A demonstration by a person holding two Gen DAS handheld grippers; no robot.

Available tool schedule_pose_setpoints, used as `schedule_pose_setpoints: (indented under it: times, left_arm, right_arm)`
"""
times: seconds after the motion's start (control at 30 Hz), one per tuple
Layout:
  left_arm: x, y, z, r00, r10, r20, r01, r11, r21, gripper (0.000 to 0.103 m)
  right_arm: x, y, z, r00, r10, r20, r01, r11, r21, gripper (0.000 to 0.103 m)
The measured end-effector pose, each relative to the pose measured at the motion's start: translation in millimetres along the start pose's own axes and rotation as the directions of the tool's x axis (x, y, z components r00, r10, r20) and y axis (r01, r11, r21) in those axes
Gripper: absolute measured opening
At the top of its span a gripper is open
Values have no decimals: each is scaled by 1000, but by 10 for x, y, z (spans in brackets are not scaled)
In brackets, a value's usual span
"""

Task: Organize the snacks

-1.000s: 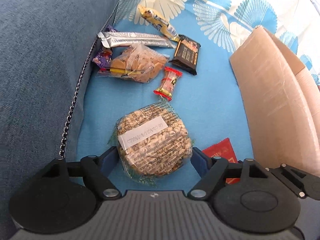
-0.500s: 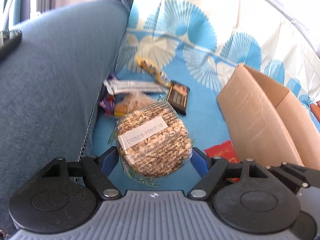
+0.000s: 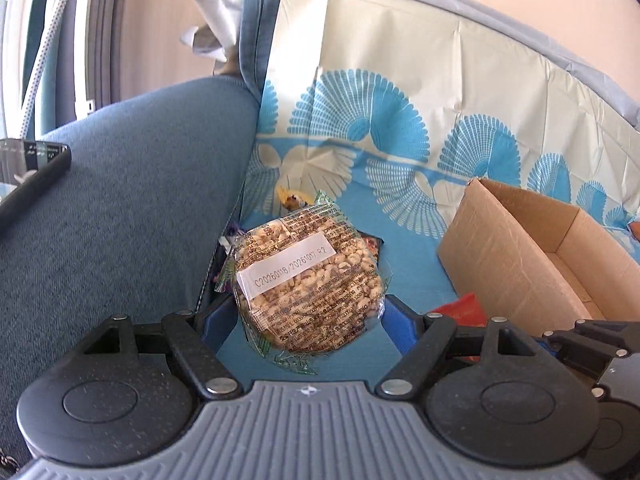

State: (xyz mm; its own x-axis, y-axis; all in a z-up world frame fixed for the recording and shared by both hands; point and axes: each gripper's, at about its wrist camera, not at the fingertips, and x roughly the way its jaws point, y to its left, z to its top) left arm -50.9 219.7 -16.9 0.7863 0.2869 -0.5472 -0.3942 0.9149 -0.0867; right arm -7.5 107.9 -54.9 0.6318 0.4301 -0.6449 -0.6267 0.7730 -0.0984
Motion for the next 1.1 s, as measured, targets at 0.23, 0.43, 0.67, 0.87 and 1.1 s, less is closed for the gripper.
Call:
schedule_pose_setpoints:
  times: [0.23, 0.43, 0.67, 0.87, 1.1]
  left_arm:
    - [7, 4, -8, 1000, -2, 31, 2, 1000, 5, 82]
    - [35, -18, -12, 998, 3, 56, -4, 1000, 11, 82]
    - [24, -16, -25, 997, 9, 76, -10, 1000, 6, 82]
    - [-28, -7, -51, 995, 14, 100, -13, 1000, -4, 82]
    - [-71, -55, -55, 992, 33, 121, -34, 999, 8, 82]
  right_arm:
    - [82, 24, -11, 1000, -7, -16, 7, 1000, -13, 43]
    - [86, 41, -27, 1000, -18, 5, 18, 999, -26, 43]
    - [-8, 37, 31, 998, -21, 57, 22, 1000, -21, 43]
    - [-168, 29, 89, 994, -23, 109, 25, 1000, -17, 43]
    - [-485, -112, 198, 975, -54, 217, 58, 998, -9, 43]
